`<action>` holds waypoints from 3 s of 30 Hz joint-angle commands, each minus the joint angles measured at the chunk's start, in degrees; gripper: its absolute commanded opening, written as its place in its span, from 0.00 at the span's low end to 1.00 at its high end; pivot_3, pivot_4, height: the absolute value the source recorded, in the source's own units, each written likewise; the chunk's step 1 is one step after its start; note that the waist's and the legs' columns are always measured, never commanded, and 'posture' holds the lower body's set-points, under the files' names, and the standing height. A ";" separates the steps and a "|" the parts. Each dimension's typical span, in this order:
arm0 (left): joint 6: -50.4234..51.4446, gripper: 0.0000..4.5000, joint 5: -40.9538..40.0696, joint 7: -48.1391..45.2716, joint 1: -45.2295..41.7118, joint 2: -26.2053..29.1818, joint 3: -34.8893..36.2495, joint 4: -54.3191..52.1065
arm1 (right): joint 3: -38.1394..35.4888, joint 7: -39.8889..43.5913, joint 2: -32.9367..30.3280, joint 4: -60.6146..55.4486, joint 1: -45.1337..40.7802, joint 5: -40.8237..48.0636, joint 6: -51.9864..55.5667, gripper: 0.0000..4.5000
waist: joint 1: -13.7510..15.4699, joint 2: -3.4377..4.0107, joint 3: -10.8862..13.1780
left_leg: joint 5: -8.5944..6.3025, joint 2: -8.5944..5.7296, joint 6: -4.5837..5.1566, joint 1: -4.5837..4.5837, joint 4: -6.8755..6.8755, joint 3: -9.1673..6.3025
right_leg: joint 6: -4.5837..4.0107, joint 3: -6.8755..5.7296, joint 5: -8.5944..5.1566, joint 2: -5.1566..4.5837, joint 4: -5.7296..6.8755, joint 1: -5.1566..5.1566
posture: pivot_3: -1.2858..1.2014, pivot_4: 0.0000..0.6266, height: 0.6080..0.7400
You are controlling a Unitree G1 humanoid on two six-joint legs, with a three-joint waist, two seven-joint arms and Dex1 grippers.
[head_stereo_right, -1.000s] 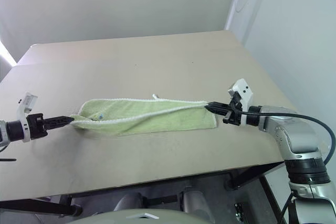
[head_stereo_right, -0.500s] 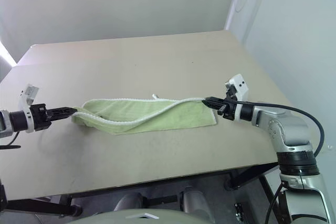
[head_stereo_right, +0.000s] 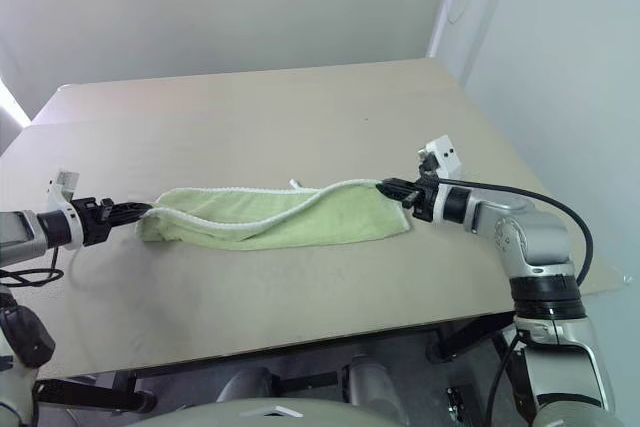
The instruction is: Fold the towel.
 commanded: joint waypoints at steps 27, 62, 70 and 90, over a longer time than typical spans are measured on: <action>-17.06 0.00 2.53 13.61 -10.84 -4.26 5.77 13.05 | -0.45 -6.44 5.14 14.24 -8.67 -7.24 -2.41 0.00 | -0.30 -0.01 -0.01 | 0.01 -0.04 -0.02 -0.01 -0.02 -0.01 | 0.14 0.00 0.09 -0.03 0.03 -0.01 | 0.52 0.00 1.00; -34.86 0.97 1.53 -9.37 12.50 -3.96 -12.99 -27.47 | -20.13 -11.75 7.25 5.89 -7.64 11.74 27.04 0.87 | -0.84 0.01 -0.01 | 0.01 -0.06 -0.03 -0.03 -0.04 -0.05 | 0.12 0.01 0.08 -0.09 0.05 0.01 | 0.52 0.00 1.00; -43.82 0.97 1.92 -24.31 21.54 -1.96 -24.50 -38.22 | -35.25 -24.85 13.40 2.52 -1.48 21.43 44.82 0.87 | -0.46 0.04 -0.03 | 0.01 -0.05 -0.02 -0.02 -0.02 0.02 | -0.08 0.05 -0.03 -0.05 0.01 0.03 | 0.52 0.00 1.00; -59.23 0.97 5.84 -38.02 28.19 -0.06 -31.08 -42.39 | -45.18 -58.46 24.42 5.39 -0.28 39.52 44.39 0.87 | -1.44 0.30 0.01 | 0.00 0.11 0.01 -0.02 -0.06 0.19 | 0.09 0.57 -0.17 0.36 -0.21 -0.01 | 0.52 0.00 1.00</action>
